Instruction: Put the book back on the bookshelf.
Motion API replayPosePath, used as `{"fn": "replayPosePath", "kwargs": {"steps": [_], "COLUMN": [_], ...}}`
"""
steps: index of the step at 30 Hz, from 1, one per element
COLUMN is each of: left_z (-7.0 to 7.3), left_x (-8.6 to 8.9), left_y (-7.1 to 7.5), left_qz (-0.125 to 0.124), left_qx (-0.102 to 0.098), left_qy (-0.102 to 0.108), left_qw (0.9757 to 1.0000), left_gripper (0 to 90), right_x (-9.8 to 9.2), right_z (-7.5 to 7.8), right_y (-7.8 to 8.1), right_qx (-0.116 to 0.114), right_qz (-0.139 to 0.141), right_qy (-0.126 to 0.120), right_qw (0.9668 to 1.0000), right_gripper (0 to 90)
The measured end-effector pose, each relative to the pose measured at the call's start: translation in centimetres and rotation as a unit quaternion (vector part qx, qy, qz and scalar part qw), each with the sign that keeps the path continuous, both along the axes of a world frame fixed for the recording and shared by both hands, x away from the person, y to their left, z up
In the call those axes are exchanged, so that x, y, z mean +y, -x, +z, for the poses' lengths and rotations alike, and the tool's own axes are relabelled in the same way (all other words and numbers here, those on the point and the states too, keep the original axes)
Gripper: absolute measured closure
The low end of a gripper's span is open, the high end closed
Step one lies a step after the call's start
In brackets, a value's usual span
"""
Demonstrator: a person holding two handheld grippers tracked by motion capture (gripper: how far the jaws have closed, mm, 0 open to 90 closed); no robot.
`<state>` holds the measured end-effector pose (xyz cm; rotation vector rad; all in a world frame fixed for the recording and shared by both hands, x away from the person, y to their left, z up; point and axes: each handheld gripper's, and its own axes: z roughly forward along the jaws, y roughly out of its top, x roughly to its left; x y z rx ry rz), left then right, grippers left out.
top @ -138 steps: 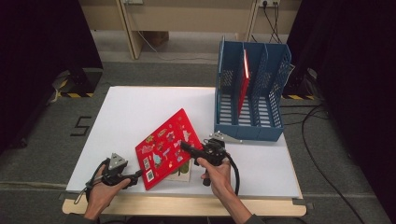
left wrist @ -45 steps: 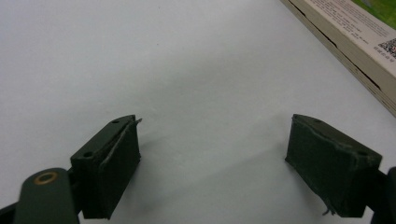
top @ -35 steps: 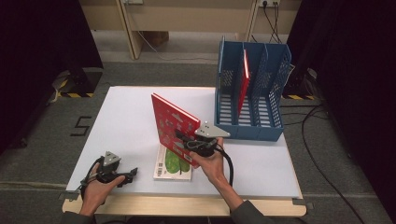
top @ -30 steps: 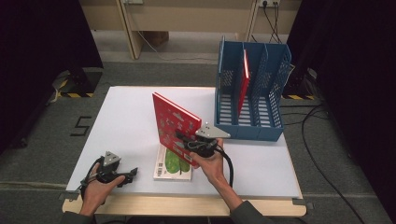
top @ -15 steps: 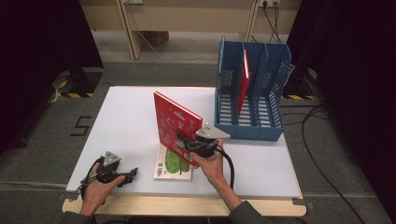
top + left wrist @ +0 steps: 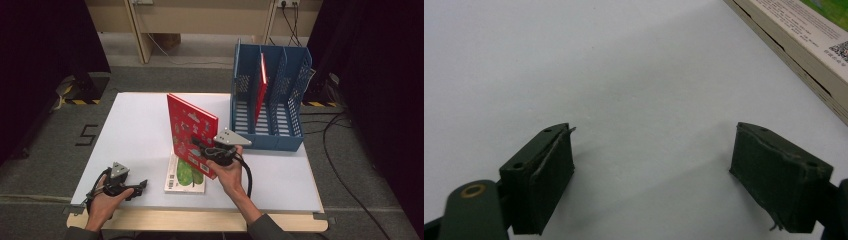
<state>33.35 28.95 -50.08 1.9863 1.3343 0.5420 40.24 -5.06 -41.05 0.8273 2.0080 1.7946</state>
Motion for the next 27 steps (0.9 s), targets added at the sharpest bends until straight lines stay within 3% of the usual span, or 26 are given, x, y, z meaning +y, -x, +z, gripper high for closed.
{"fn": "replayPosePath", "kwargs": {"steps": [13, 27], "left_z": [0.0, 0.0], "left_x": [0.0, 0.0], "left_y": [0.0, 0.0], "left_qz": [0.000, 0.000], "left_qx": [0.000, 0.000], "left_qy": [0.000, -0.001], "left_qw": [1.0000, 1.0000], "left_gripper": [15.8, 15.8], "right_x": [-2.8, -8.6], "right_z": [2.3, 4.7], "right_y": [0.7, 3.0], "right_qx": [-0.011, -0.033], "right_qz": [-0.008, -0.038], "right_qy": [-0.006, -0.013], "right_qw": [0.9999, 0.9987], "right_gripper": [79.6, 79.6]}}
